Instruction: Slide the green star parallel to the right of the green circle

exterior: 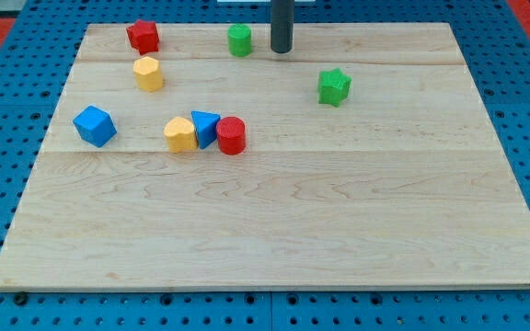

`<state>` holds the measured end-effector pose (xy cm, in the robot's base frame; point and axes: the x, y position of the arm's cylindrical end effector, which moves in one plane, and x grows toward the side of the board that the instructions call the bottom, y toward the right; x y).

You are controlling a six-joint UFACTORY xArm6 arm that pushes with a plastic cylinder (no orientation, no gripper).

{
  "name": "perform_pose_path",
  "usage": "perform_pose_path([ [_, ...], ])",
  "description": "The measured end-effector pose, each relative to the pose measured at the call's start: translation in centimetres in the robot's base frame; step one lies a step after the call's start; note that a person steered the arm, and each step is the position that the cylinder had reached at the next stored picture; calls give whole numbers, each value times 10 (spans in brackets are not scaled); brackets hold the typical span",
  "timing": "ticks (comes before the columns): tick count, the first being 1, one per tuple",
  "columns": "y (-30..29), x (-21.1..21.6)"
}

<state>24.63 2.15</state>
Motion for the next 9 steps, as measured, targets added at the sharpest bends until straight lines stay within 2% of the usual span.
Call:
perform_pose_path([
  [2, -9, 7],
  [3, -52, 41],
  [4, -66, 88],
  [6, 80, 101],
  [7, 130, 84],
  [8, 140, 48],
  [9, 147, 67],
])
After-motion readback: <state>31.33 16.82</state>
